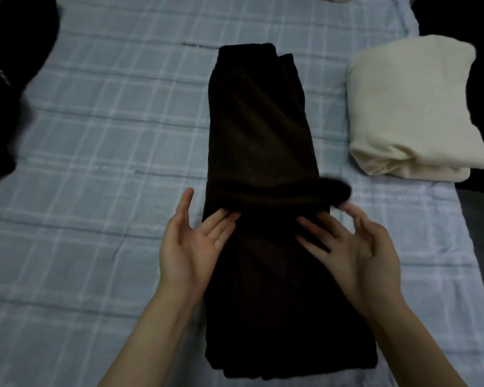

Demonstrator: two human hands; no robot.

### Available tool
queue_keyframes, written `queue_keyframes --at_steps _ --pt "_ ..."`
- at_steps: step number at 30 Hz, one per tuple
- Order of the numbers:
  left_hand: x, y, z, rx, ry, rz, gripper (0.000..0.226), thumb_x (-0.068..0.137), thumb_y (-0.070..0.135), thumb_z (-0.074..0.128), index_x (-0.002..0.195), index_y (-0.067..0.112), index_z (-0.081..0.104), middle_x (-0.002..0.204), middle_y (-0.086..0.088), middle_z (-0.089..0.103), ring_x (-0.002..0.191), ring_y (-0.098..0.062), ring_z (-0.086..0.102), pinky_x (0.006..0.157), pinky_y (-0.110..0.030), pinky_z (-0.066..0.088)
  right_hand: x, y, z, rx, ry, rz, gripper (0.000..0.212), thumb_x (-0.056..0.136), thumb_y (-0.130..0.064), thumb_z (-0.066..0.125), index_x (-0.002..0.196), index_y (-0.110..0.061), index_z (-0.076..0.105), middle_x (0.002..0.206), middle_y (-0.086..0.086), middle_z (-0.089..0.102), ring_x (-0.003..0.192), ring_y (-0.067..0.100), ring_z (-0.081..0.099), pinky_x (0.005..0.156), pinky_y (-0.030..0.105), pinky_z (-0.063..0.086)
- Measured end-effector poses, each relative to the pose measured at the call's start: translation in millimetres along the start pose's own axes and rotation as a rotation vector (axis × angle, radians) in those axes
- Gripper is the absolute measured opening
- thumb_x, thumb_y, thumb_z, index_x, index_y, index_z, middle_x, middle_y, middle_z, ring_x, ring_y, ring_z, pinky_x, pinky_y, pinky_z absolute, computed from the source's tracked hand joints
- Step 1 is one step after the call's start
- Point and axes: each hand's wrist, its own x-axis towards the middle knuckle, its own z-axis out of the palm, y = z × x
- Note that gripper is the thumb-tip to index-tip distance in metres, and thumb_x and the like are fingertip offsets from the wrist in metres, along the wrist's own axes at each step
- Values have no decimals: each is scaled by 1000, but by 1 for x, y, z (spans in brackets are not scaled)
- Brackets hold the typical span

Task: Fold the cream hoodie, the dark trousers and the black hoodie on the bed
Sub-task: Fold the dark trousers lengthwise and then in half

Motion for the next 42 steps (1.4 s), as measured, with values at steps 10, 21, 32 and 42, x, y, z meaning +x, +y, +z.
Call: queue_keyframes --at_steps 10,21,32,42 --pt "24 -46 23 1950 -34 774 54 101 39 33 152 22 35 162 2 24 151 -19 16 122 -41 17 45 34 9 -1941 -7 -633 54 101 -42 32 154 -33 30 163 -9 24 152 15 16 122 40 14" --pt "28 -37 17 1509 137 600 58 90 26 67 143 32 45 148 7 36 136 -7 32 113 -27 32 44 24 -10 -1542 165 -515 72 89 -39 65 150 -46 28 156 -12 25 136 3 25 106 21 24" --pt "38 14 49 1189 25 521 66 81 20 80 128 56 52 124 25 58 111 -5 60 86 -21 53 54 -13 13 -1257 88 -552 71 84 -18 75 136 -56 46 125 -37 53 103 0 56 79 13 46" --pt "171 64 106 1460 124 352 60 98 19 58 152 20 32 146 -10 46 133 -23 47 110 -38 41 196 -63 76 -1343 8 -395 62 98 -15 59 154 -20 33 154 4 41 141 18 40 116 33 34"
